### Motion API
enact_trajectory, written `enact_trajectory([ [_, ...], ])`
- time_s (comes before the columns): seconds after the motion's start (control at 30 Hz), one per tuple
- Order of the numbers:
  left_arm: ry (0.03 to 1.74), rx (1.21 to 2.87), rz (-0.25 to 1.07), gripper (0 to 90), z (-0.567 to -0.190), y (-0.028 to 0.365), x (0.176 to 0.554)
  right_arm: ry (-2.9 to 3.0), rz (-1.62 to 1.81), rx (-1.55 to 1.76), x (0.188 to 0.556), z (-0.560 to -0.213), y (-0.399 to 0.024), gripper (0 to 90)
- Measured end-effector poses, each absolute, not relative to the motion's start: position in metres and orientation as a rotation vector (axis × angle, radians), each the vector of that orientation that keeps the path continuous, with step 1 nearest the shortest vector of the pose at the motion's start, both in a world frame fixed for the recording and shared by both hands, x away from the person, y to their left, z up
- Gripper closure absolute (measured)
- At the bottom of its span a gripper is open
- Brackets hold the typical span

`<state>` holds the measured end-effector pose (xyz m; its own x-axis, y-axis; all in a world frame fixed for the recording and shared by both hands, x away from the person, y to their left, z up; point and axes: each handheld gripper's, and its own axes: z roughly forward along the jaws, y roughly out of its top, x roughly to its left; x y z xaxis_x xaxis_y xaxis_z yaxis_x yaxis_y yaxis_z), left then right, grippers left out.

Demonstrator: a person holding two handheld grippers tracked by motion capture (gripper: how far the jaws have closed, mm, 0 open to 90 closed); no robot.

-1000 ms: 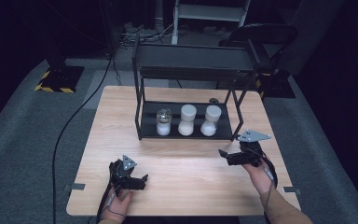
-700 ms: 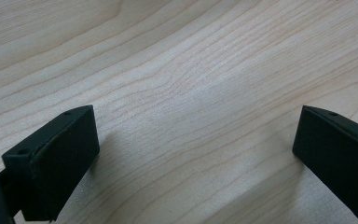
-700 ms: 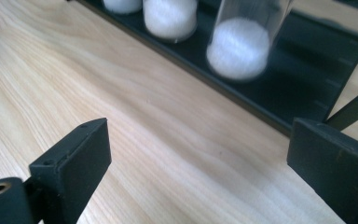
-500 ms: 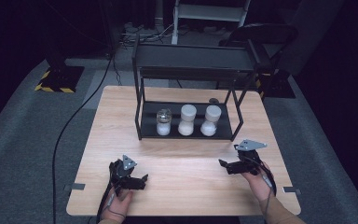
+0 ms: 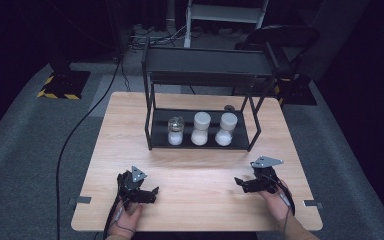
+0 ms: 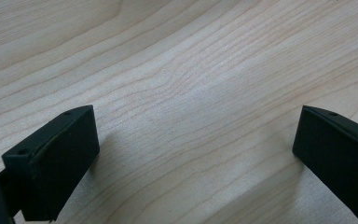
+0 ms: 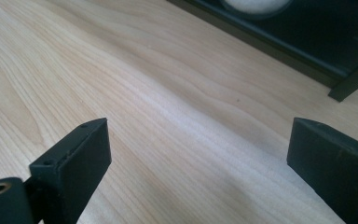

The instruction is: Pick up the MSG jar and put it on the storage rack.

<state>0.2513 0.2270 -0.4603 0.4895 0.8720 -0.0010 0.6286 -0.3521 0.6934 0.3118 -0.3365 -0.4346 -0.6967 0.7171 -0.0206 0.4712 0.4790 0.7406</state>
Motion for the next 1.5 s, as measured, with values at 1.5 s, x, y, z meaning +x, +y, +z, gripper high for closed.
enact_trajectory([
  [1.5,1.230,2.100,0.495,0.0,-0.460,0.227,0.251,2.429,1.041,1.006,0.305,-0.464,-0.341,1.5],
])
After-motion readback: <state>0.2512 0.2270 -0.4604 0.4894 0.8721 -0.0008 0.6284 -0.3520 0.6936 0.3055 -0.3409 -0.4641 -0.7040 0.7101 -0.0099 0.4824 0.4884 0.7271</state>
